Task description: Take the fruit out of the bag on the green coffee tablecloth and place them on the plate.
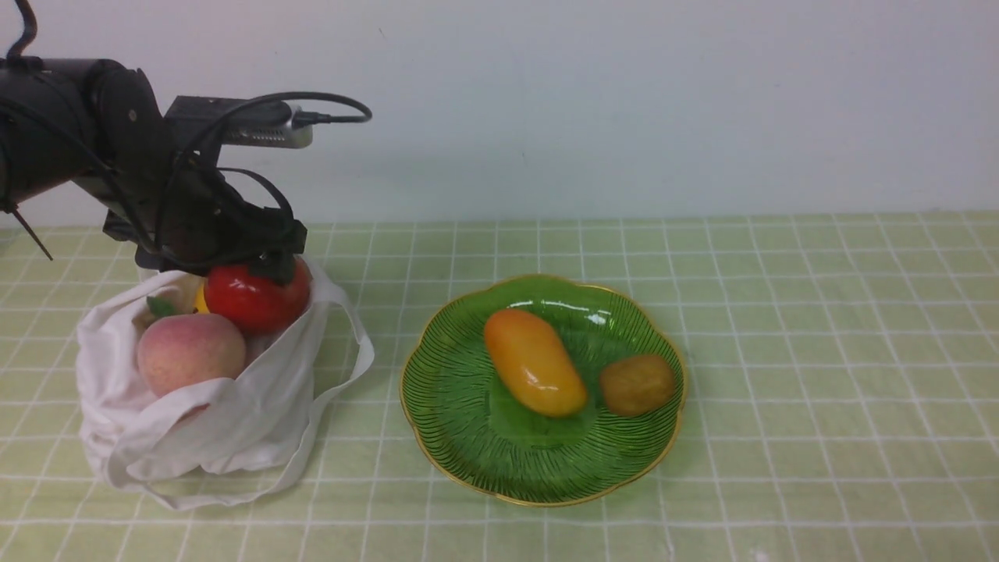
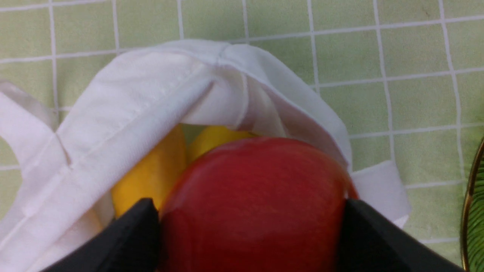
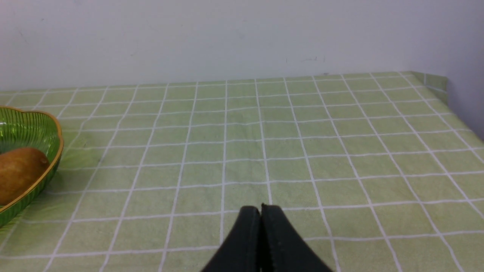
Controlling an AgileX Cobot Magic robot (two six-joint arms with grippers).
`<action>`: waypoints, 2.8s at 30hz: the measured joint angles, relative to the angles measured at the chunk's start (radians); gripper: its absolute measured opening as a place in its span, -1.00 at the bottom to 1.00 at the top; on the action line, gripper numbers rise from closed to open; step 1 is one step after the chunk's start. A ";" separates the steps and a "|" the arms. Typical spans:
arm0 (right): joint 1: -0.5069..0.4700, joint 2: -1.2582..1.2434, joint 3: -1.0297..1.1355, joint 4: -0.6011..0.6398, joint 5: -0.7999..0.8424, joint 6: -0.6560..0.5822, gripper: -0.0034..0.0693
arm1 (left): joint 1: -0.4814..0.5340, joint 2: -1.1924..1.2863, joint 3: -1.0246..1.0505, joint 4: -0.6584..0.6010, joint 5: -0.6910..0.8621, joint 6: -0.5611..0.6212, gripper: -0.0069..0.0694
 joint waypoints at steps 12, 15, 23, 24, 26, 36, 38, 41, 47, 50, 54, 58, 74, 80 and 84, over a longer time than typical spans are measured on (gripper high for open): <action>0.000 0.000 0.000 0.000 0.000 0.000 -0.95 | -0.001 -0.170 0.001 0.021 0.031 0.009 0.62; 0.000 0.000 0.000 0.000 0.000 0.000 -0.95 | -0.015 -0.240 0.001 -0.023 0.032 0.015 0.62; 0.000 0.000 0.000 0.000 0.000 0.000 -0.95 | -0.207 -0.259 0.001 -0.247 0.152 0.187 0.62; 0.000 0.000 0.000 0.000 0.000 0.000 -0.95 | -0.256 -0.240 0.001 -0.278 0.170 0.216 0.62; 0.000 0.000 0.000 0.000 0.000 0.000 -0.95 | -0.295 -0.211 0.001 -0.290 0.183 0.236 0.62; 0.000 0.000 0.000 0.000 0.000 0.000 -0.95 | -0.424 0.048 0.001 -0.267 0.090 0.193 0.62; 0.000 0.000 0.000 0.000 0.000 0.000 -0.95 | -0.425 0.072 0.001 -0.269 0.067 0.179 0.62; 0.000 0.000 0.000 0.000 0.000 0.000 -0.95 | -0.425 0.088 0.001 -0.263 0.052 0.177 0.67; 0.000 0.000 0.000 0.000 0.000 0.000 -0.95 | -0.425 0.086 0.001 -0.262 0.037 0.177 0.97; 0.000 0.000 0.000 0.000 0.000 0.000 -0.95 | -0.425 0.076 -0.006 -0.259 0.048 0.170 0.97; 0.000 0.000 0.000 0.000 0.000 0.000 -0.95 | -0.425 0.022 -0.093 -0.195 0.173 0.085 0.70; 0.000 0.000 0.000 0.000 0.000 0.000 -0.95 | -0.425 -0.104 -0.156 -0.104 0.292 -0.003 -0.21; 0.000 0.000 0.000 0.000 0.000 0.000 -0.95 | -0.425 -0.854 0.165 -0.155 0.053 -0.042 -0.84; 0.000 0.000 0.000 0.000 0.000 0.000 -0.95 | -0.425 -1.169 0.528 -0.203 -0.156 -0.043 -0.84; 0.000 0.000 0.000 0.000 0.000 0.000 -0.95 | -0.425 -1.279 0.627 -0.228 -0.157 -0.042 -0.84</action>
